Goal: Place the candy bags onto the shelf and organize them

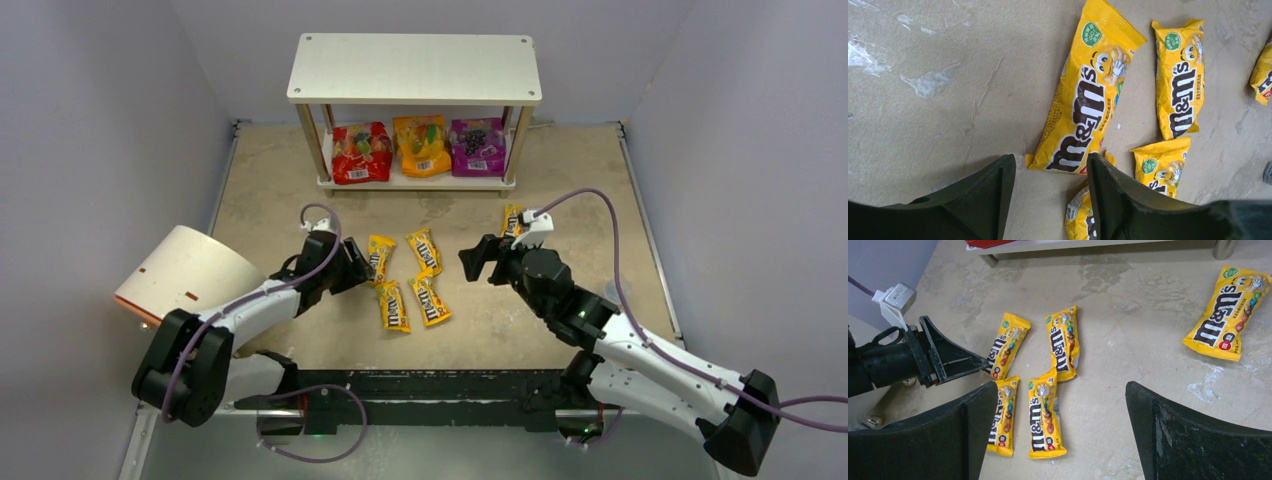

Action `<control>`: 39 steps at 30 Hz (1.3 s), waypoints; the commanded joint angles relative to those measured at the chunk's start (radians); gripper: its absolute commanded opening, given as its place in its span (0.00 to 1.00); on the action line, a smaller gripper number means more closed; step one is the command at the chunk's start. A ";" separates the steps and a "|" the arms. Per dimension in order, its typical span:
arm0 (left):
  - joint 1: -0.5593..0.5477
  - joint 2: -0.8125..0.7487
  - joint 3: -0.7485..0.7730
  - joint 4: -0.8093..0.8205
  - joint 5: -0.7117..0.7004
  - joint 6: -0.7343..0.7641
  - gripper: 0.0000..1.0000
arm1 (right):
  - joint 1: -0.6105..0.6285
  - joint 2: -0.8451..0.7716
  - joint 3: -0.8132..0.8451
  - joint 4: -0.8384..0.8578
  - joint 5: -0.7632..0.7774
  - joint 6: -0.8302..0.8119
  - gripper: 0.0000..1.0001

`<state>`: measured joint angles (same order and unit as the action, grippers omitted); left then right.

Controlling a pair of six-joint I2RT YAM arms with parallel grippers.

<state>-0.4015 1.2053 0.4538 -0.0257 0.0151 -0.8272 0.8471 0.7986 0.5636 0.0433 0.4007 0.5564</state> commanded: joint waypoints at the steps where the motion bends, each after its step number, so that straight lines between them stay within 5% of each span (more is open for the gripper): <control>1: 0.004 0.056 0.000 0.098 0.010 -0.002 0.53 | -0.001 0.013 0.004 0.023 0.018 -0.020 0.99; 14: 0.003 0.181 0.037 0.115 -0.011 0.055 0.33 | -0.002 0.016 0.009 -0.005 0.043 -0.041 0.99; 21: 0.003 0.199 0.090 0.072 -0.053 0.118 0.00 | -0.001 -0.025 -0.013 -0.011 0.067 -0.049 0.99; 30: 0.003 -0.027 0.219 0.004 -0.023 0.300 0.00 | -0.001 -0.021 -0.020 -0.001 0.082 -0.081 0.99; 39: 0.003 -0.172 0.598 -0.085 0.017 0.522 0.00 | -0.001 -0.023 -0.016 0.006 0.095 -0.131 0.99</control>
<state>-0.4015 1.0710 0.8974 -0.1307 0.0006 -0.4503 0.8467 0.7795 0.5476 0.0349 0.4614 0.4667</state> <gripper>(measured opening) 0.058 0.987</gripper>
